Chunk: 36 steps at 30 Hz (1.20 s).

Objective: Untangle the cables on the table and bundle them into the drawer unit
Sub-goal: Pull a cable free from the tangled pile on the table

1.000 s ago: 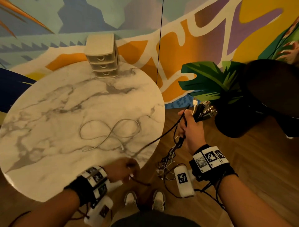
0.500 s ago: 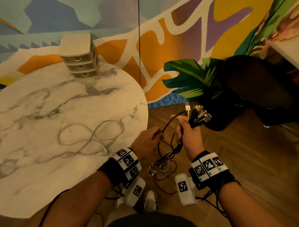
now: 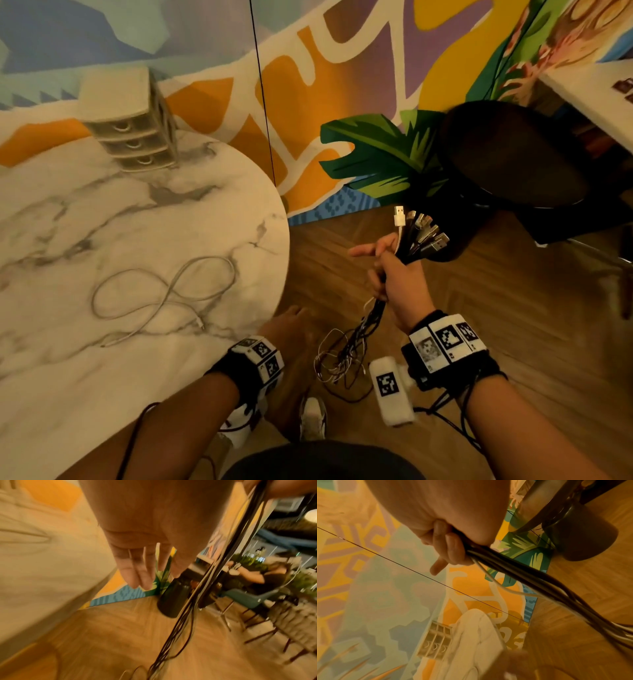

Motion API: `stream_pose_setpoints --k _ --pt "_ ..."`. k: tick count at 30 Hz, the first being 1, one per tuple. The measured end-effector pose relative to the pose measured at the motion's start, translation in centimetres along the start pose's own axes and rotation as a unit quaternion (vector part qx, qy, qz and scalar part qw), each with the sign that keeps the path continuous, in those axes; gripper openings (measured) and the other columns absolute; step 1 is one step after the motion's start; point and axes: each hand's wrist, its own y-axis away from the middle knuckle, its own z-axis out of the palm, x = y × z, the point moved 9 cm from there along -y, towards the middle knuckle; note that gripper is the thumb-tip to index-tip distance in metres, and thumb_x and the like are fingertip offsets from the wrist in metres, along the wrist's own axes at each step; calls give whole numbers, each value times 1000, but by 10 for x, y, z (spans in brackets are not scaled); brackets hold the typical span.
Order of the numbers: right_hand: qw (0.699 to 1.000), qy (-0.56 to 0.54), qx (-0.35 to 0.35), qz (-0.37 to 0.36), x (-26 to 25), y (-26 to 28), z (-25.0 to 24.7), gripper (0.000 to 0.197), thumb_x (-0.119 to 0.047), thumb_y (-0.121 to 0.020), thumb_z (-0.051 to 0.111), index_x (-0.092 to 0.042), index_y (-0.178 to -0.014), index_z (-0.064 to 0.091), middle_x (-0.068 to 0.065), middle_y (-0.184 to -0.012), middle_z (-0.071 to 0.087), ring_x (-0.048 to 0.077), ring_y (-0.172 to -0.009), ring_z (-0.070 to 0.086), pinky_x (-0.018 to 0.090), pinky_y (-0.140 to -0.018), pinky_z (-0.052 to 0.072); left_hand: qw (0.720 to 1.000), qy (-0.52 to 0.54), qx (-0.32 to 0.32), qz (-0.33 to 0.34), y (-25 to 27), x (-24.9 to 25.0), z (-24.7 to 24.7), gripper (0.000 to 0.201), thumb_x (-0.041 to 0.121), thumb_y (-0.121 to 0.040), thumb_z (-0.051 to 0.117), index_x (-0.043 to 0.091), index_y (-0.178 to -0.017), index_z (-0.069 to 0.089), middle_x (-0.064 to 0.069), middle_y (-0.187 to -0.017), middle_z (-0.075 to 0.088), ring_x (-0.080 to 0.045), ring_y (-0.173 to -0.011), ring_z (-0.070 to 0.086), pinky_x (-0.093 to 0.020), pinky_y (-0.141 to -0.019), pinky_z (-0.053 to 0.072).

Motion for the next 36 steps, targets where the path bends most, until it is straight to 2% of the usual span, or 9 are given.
stream_pose_setpoints --k 4,8,12,18,22,26,30,33,36 --pt "1000 11 -1 -8 0 1 5 27 -1 -94 35 -16 -74 44 12 -85 67 10 -37 27 18 -36 23 961 202 127 136 26 60 -71 47 27 -88 60 25 -132 44 7 -124 41 -13 -101 53 -26 -83 46" --pt "1000 -15 -6 -21 -6 1 14 31 4 -92 34 -11 -67 45 25 -78 58 6 -33 32 15 -37 31 916 339 74 199 34 108 -92 53 9 -82 65 27 -128 45 19 -120 46 18 -99 44 -7 -89 38" --pt "997 -48 -15 -51 -20 -5 19 24 5 -83 35 -8 -65 43 21 -70 57 10 -33 27 18 -36 26 898 394 44 188 24 115 -90 34 8 -81 67 22 -110 55 8 -108 59 -6 -104 55 -31 -96 44" --pt "995 -59 22 -77 -31 -10 18 26 -6 -97 37 -1 -88 61 6 -53 49 9 -34 32 19 -37 27 860 479 28 173 13 130 -94 23 -12 -81 56 11 -83 57 -2 -80 59 -13 -77 57 -26 -72 47" --pt "993 -104 32 -44 -22 -16 16 29 -16 -101 37 -2 -106 62 -4 -45 31 6 -34 23 15 -35 24 893 431 65 115 0 116 -81 17 8 -82 64 -8 -85 62 -27 -82 63 -31 -73 58 -40 -69 49" --pt "994 -86 60 -18 -7 -12 14 32 -24 -101 40 -1 -103 63 -4 -49 32 7 -38 25 18 -36 25 937 332 72 79 -8 103 -78 14 19 -85 61 8 -76 63 -13 -78 66 -27 -76 62 -47 -79 53" --pt "998 0 53 -19 -15 -9 16 38 -33 -99 44 -14 -67 53 -4 -51 43 15 -49 42 26 -53 40 947 296 75 104 -7 107 -89 26 25 -86 60 8 -106 62 -13 -101 66 -23 -94 62 -44 -90 51" --pt "989 139 -1 -54 -36 -13 27 39 -29 -98 46 -17 -61 49 4 -72 58 18 -73 57 24 -75 46 894 339 189 224 14 132 -136 49 4 -81 60 -13 -124 45 -31 -119 55 -33 -113 52 -22 -99 43" --pt "985 138 -6 -99 -55 -15 32 35 -26 -97 49 -18 -64 54 5 -75 61 22 -83 62 32 -83 50 864 355 241 264 26 142 -168 51 5 -82 59 -8 -127 39 -26 -120 52 -38 -117 50 -30 -100 41"
